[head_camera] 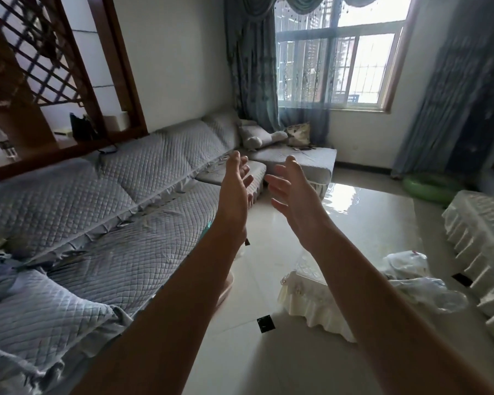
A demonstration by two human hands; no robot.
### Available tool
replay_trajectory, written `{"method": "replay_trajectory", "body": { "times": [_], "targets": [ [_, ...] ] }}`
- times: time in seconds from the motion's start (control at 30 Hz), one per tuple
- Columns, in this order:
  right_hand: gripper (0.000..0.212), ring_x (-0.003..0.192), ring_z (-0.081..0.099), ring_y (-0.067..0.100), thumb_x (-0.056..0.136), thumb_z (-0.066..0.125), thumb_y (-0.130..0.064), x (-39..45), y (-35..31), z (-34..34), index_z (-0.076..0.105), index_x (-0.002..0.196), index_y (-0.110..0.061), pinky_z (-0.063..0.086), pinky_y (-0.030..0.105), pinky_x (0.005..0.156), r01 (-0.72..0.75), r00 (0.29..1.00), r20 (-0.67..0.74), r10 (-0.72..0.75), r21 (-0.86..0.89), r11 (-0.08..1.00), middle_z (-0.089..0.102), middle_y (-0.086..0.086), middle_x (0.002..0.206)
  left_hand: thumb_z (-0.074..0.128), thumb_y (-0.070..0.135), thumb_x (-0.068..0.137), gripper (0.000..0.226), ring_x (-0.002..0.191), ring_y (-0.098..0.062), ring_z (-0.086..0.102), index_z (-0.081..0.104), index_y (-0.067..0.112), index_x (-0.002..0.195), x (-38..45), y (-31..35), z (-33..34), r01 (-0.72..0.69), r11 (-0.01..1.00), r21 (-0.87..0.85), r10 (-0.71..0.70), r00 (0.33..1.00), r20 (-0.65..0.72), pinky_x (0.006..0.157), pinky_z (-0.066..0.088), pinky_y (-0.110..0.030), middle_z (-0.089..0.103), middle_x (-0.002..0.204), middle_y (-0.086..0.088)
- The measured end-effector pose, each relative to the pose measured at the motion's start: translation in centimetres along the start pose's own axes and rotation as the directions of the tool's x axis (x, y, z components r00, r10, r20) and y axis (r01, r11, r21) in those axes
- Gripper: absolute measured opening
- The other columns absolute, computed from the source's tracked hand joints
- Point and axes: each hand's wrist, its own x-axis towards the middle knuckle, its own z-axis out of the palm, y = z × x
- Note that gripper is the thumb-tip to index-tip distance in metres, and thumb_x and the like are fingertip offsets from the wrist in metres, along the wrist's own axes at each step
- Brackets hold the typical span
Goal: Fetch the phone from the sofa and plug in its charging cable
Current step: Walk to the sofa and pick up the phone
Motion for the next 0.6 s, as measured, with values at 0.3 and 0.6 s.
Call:
{"method": "replay_trajectory", "body": {
  "times": [0.3, 0.6],
  "targets": [
    [0.059, 0.121, 0.05, 0.012, 0.092, 0.037, -0.055, 15.9, -0.8, -5.2, 0.044, 0.137, -0.017, 0.033, 0.033, 0.096, 0.026, 0.998, 0.054, -0.027, 0.012, 1.0, 0.056, 0.005, 0.135, 0.024, 0.058, 0.098, 0.062, 0.136, -0.022, 0.044, 0.047, 0.021, 0.143, 15.0, -2.2, 5.9, -0.061, 0.998, 0.024, 0.062, 0.998, -0.031, 0.111, 0.032, -0.049, 0.043, 0.154, -0.006],
    [0.061, 0.13, 0.046, 0.019, 0.094, 0.032, -0.054, 29.0, -0.5, -8.3, 0.041, 0.142, -0.018, 0.031, 0.04, 0.111, -0.018, 0.994, 0.104, 0.016, 0.012, 1.0, 0.054, 0.007, 0.139, 0.026, 0.057, 0.098, 0.063, 0.133, -0.025, 0.047, 0.049, 0.017, 0.141, 26.3, -5.1, 7.1, 0.035, 0.998, -0.061, -0.041, 0.994, -0.099, 0.111, 0.031, -0.049, 0.051, 0.145, -0.006]
  ]
}}
